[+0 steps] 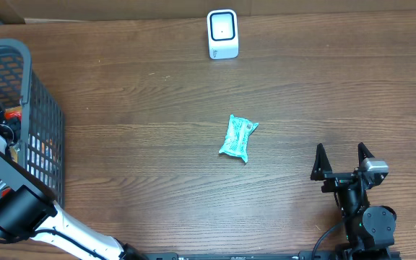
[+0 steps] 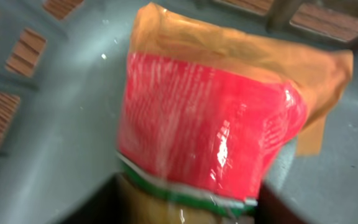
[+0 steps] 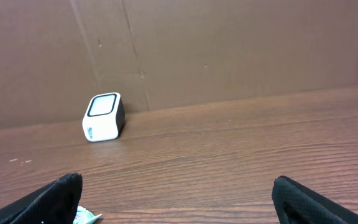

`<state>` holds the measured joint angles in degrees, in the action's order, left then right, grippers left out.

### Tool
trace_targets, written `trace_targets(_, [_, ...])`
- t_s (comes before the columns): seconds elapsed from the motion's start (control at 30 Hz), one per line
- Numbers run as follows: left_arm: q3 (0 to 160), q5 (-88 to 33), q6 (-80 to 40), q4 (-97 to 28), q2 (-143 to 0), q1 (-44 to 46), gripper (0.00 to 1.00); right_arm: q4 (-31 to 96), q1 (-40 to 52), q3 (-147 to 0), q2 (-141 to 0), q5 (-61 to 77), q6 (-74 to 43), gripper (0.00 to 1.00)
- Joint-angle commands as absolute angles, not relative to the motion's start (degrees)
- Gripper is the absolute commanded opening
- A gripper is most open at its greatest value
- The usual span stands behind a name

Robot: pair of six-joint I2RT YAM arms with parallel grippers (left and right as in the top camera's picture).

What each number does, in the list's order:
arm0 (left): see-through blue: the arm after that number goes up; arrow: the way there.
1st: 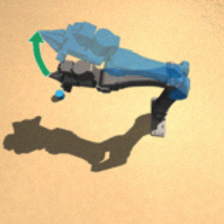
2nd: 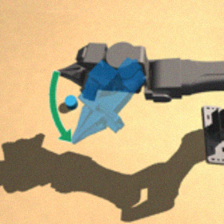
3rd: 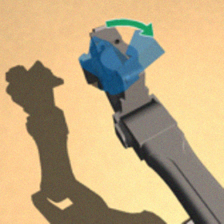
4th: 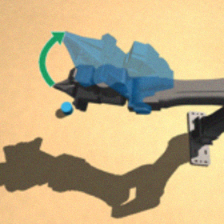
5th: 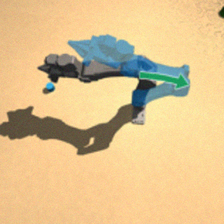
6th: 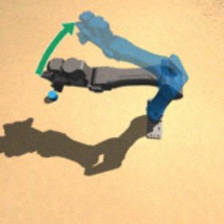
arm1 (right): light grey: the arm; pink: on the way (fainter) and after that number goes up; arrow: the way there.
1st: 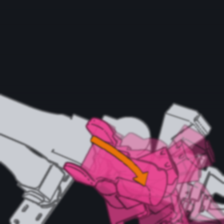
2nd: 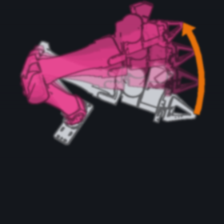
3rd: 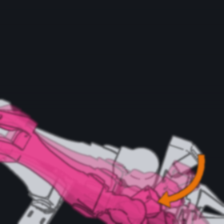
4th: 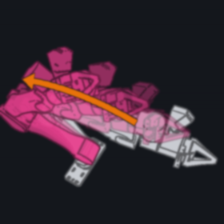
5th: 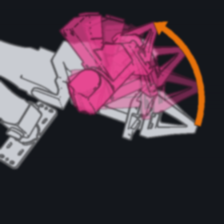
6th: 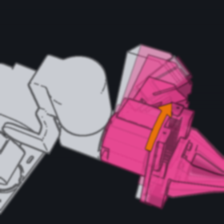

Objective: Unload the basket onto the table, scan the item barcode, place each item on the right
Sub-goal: 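Grasp the red-and-tan snack bag in the basket with the left gripper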

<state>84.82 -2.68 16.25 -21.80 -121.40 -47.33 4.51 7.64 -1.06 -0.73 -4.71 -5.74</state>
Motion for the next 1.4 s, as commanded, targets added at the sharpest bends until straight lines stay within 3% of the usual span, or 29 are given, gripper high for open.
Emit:
trace_targets(0.0, [81.41,1.48,16.62,-24.01,-127.61,-47.86,0.06,4.23,7.7,-0.45,-0.16,-4.89,-5.52,1.0])
trace_targets(0.4, [89.84,1.67,16.1,-32.05,-121.75,-44.93,0.04,4.23,7.7,-0.45,-0.16,-4.89,-5.52,1.0])
trace_targets(0.63, [97.82,0.4,11.4,-37.6,-111.04,-42.72,0.04,4.23,7.7,-0.45,-0.16,-4.89,-5.52,1.0])
trace_targets(0.87, [98.83,2.68,11.33,-36.51,-99.57,-42.41,0.04,4.23,7.7,-0.45,-0.16,-4.89,-5.52,1.0])
trace_targets(1.17, [98.8,3.31,9.98,-37.71,-95.85,-42.33,0.04,4.23,7.7,-0.45,-0.16,-4.89,-5.52,1.0])
trace_targets(1.37, [98.85,-2.96,7.38,-37.69,-93.06,-42.28,0.04,4.23,7.7,-0.45,-0.16,-4.89,-5.52,1.0])
